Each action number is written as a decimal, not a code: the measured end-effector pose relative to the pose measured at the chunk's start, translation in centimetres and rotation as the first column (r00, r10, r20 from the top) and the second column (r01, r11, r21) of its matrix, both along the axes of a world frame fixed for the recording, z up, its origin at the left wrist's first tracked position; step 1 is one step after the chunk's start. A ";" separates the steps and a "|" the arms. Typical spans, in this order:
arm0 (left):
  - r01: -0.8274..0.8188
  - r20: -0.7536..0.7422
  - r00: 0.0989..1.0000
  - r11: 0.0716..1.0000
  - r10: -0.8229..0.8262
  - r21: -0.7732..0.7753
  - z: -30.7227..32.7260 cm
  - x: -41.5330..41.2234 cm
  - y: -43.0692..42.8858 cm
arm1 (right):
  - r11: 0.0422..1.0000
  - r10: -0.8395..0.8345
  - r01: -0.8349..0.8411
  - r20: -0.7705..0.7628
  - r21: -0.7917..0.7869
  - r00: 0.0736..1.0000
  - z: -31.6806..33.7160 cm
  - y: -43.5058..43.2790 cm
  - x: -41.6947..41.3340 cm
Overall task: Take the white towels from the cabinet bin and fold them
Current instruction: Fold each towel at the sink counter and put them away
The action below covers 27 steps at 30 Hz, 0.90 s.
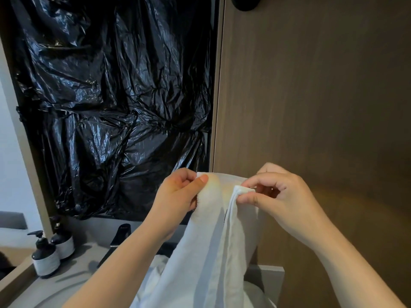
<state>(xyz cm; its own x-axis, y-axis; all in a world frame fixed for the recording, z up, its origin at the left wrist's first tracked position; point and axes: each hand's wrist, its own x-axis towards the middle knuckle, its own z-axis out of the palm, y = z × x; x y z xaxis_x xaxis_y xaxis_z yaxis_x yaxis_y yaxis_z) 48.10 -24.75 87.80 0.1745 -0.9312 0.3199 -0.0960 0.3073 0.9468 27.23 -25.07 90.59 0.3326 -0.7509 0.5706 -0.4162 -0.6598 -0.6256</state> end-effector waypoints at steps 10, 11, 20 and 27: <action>0.080 0.025 0.996 0.995 -0.081 0.053 -0.2 -0.4 1.0 | 0.987 0.104 -0.114 0.085 0.118 0.991 -0.9 0.6 0.8; 0.099 0.041 0.994 0.994 -0.101 0.046 -0.2 -0.4 1.2 | 0.983 0.126 -0.135 0.080 0.126 0.989 -0.9 0.7 0.9; 0.226 0.034 0.974 0.974 -0.225 -0.018 -0.8 -0.6 2.2 | 0.998 0.031 -0.034 0.074 0.044 0.997 -1.7 0.8 1.9; 0.234 0.015 0.972 0.971 -0.233 -0.048 -1.1 -0.9 2.6 | 1.000 -0.001 0.000 0.044 0.021 0.999 -2.0 0.6 2.0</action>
